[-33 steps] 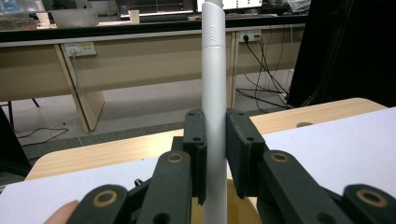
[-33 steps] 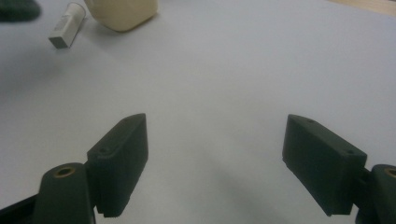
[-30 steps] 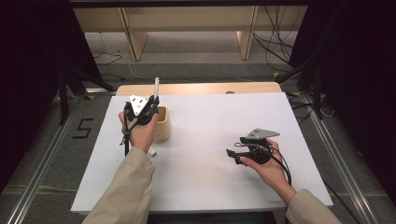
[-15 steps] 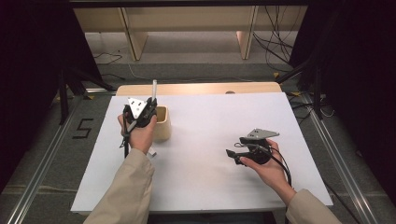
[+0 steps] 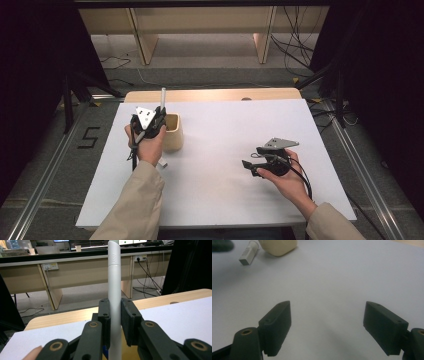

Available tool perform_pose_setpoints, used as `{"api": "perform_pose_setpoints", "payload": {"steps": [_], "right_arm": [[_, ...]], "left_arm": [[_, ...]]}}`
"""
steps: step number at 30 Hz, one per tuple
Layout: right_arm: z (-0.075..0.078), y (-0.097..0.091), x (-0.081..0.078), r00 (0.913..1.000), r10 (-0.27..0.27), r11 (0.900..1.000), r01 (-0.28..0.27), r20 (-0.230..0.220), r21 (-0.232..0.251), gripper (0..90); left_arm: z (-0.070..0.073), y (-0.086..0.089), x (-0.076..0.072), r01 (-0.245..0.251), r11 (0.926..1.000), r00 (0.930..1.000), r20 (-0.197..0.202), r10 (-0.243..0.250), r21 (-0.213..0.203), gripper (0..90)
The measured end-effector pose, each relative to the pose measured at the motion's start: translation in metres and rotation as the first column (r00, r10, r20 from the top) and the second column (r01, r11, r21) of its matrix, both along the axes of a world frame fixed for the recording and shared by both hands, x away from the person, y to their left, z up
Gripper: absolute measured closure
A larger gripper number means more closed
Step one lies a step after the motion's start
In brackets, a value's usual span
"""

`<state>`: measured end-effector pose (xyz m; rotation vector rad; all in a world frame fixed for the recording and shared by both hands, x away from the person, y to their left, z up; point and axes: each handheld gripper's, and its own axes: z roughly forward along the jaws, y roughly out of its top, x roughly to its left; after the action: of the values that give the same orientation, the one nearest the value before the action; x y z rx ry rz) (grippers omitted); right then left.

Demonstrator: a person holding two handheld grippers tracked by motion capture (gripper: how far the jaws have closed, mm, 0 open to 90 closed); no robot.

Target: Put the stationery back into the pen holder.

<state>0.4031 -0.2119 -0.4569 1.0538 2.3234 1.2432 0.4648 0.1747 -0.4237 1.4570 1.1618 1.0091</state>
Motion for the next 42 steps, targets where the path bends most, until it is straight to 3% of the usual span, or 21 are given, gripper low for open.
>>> {"api": "perform_pose_setpoints", "payload": {"steps": [15, 22, 25, 33, 36, 39, 42], "right_arm": [[0.0, 0.0, 0.0, 1.0, 0.002, 1.0, -0.002, -0.005, -0.004, 23.2], [0.0, 0.001, 0.0, 1.0, 0.002, 1.0, -0.002, -0.005, -0.004, 23.2], [0.0, 0.0, 0.0, 1.0, 0.004, 1.0, -0.004, -0.002, -0.005, 23.2], [0.0, 0.001, 0.0, 1.0, 0.003, 1.0, -0.003, -0.002, -0.002, 23.2], [0.0, 0.0, 0.0, 1.0, 0.002, 1.0, -0.002, -0.002, -0.003, 23.2], [0.0, 0.0, 0.0, 1.0, 0.002, 1.0, -0.002, 0.0, -0.002, 23.2], [0.0, 0.001, 0.0, 1.0, 0.003, 1.0, -0.003, -0.003, -0.003, 23.2]], "left_arm": [[-0.009, 0.005, -0.003, -0.014, 0.9999, 0.9996, -0.023, 0.014, 0.0, 78.2], [-0.013, 0.006, -0.005, -0.011, 0.9999, 0.9983, -0.057, 0.01, -0.004, 77.0], [-0.011, 0.007, -0.008, -0.005, 0.9995, 0.9983, -0.058, 0.003, -0.03, 72.8], [-0.002, 0.005, -0.02, -0.003, 0.9986, 0.9975, -0.071, -0.001, -0.054, 62.9], [0.002, 0.005, -0.026, -0.008, 0.9984, 0.9951, -0.099, 0.003, -0.056, 58.3], [0.004, 0.008, -0.029, -0.003, 0.9967, 0.9869, -0.161, -0.01, -0.081, 52.2], [0.005, 0.01, -0.034, -0.007, 0.9971, 0.9839, -0.179, -0.006, -0.076, 45.7]]}}
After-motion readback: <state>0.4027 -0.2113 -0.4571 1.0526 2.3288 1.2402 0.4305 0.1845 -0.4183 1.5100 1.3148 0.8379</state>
